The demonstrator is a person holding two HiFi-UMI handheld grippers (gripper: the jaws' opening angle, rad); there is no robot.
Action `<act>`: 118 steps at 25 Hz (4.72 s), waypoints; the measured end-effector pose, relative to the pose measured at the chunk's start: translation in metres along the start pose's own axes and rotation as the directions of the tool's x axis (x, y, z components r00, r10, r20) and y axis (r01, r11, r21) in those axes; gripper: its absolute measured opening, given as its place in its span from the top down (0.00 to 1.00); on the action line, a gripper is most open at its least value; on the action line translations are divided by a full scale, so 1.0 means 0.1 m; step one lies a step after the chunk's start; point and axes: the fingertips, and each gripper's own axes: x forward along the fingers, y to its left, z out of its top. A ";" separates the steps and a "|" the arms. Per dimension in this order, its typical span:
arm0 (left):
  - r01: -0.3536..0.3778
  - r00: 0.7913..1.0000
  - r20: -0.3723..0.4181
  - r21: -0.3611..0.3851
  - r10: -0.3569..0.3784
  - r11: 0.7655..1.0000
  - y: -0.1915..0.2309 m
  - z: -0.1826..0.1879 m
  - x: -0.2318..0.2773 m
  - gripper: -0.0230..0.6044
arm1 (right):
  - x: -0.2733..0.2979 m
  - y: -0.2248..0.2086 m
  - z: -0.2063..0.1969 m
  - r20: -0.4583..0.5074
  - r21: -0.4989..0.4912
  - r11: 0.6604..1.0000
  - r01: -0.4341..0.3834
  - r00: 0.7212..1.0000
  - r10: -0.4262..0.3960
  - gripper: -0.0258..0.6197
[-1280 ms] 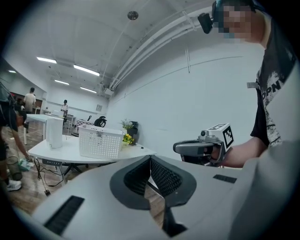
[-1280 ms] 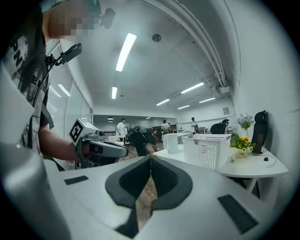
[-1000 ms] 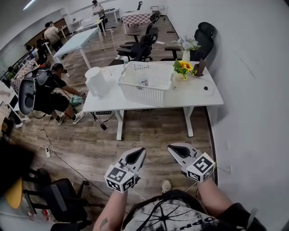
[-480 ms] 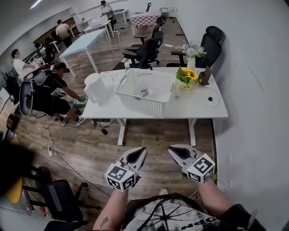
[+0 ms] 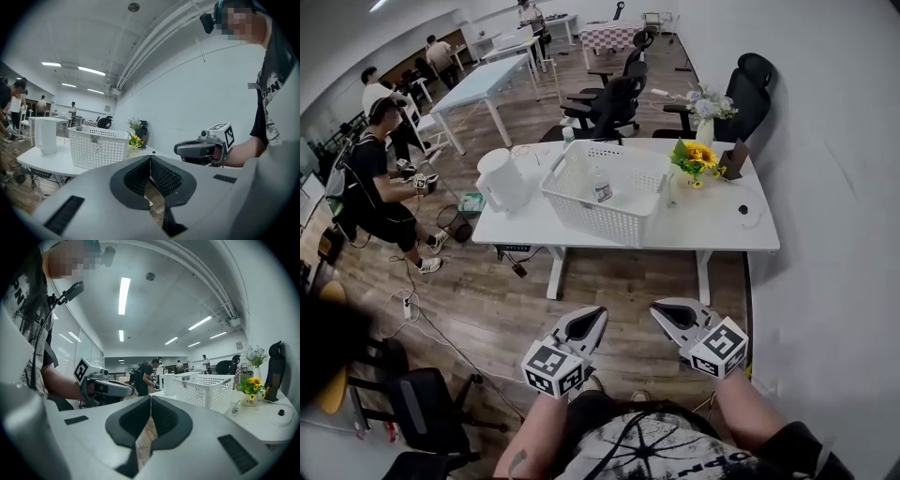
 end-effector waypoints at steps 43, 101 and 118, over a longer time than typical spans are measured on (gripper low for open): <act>0.269 0.963 0.002 0.086 -0.270 0.959 2.57 0.92 1.58 0.95 | 1.62 -2.07 0.66 0.062 0.000 0.924 0.382 0.922 -0.381 0.92; 0.247 0.730 -0.677 0.131 -0.095 0.960 3.37 0.41 3.26 0.70 | 1.59 -3.04 0.56 0.056 0.047 0.991 0.126 0.990 -0.129 0.92; 0.259 0.777 -0.621 0.164 -0.104 0.952 3.36 0.49 3.27 0.73 | 1.52 -3.11 0.53 0.049 0.058 0.985 0.165 0.985 -0.167 0.92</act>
